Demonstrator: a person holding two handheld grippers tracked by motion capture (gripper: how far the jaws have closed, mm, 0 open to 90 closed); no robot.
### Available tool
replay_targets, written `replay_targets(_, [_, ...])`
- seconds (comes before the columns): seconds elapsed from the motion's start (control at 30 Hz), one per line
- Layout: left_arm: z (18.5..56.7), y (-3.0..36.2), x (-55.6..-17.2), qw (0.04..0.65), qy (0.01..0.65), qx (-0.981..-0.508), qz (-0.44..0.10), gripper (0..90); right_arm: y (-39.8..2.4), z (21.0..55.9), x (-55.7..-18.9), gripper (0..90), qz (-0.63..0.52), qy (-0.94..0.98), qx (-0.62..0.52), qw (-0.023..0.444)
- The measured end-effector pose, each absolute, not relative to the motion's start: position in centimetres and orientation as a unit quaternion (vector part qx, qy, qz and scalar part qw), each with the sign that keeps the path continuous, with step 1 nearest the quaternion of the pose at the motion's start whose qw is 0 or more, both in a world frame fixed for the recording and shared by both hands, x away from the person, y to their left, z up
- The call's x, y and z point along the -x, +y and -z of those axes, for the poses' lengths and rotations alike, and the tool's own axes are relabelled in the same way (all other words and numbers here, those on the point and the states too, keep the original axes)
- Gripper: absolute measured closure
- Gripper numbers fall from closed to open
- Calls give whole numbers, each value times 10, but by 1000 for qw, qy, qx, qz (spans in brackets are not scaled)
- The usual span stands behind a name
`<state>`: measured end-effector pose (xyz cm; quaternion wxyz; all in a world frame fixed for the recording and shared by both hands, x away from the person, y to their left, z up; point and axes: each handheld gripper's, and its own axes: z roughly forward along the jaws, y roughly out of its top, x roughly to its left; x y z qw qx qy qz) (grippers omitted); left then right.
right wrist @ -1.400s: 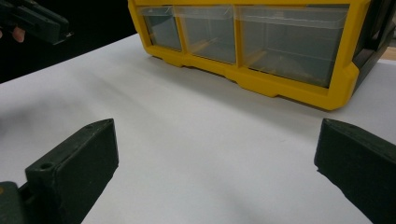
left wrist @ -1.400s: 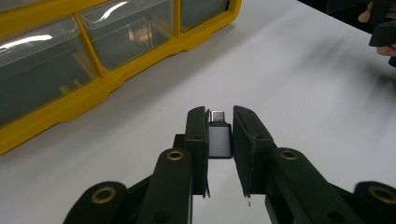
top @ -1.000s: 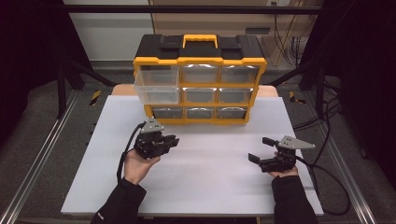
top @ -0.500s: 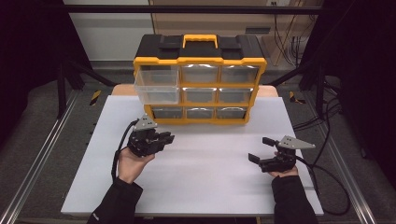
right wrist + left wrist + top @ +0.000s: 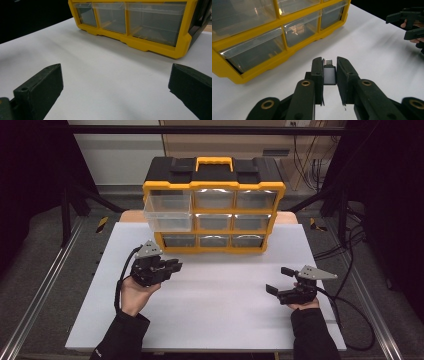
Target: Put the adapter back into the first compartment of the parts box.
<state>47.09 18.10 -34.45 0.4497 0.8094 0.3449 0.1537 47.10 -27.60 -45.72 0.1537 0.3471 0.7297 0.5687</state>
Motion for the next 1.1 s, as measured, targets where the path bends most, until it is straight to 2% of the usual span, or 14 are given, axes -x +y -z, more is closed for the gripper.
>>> replay_targets(1.1, [322,200,-466,462,346,-799,-169,757,-276,457,-471,3,-568,729,-348,155])
